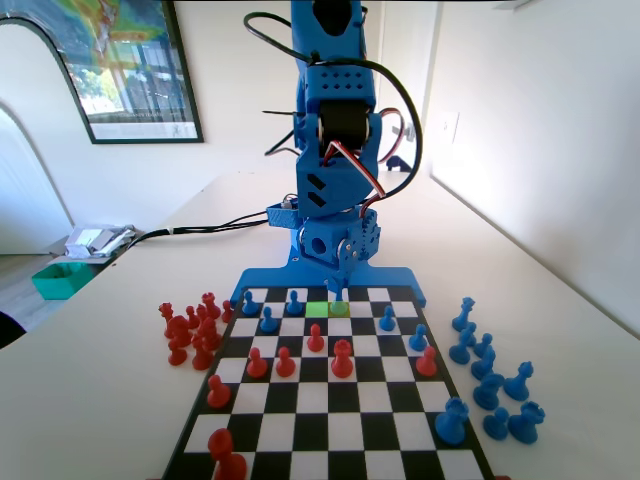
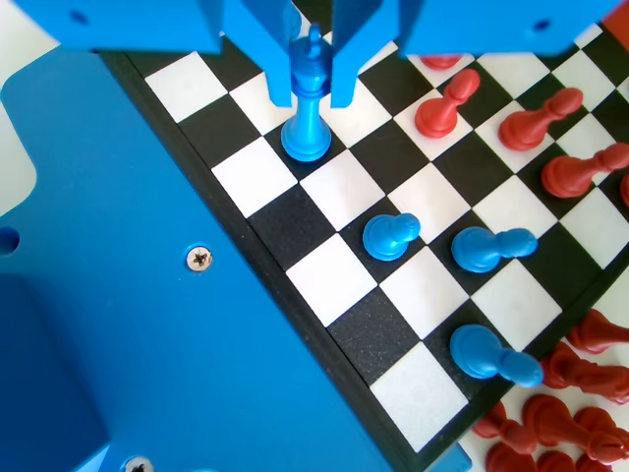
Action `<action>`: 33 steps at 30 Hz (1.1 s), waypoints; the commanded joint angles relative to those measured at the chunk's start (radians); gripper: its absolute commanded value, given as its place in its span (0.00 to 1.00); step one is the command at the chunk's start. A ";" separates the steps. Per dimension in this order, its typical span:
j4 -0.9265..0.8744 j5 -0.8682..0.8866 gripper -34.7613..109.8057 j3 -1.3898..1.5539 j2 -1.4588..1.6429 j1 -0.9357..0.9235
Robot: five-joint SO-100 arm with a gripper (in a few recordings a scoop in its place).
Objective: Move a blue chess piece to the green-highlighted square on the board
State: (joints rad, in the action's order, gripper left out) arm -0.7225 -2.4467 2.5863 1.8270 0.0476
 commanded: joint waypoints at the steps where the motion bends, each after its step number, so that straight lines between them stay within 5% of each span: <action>1: -0.009 0.006 0.25 -0.020 0.018 0.021; 13: -0.209 0.043 0.25 -0.163 0.026 0.015; 33: -0.141 -0.137 0.25 -0.084 0.032 -0.199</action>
State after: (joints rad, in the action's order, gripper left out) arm -0.8698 -2.5525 2.4927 1.8270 -0.1104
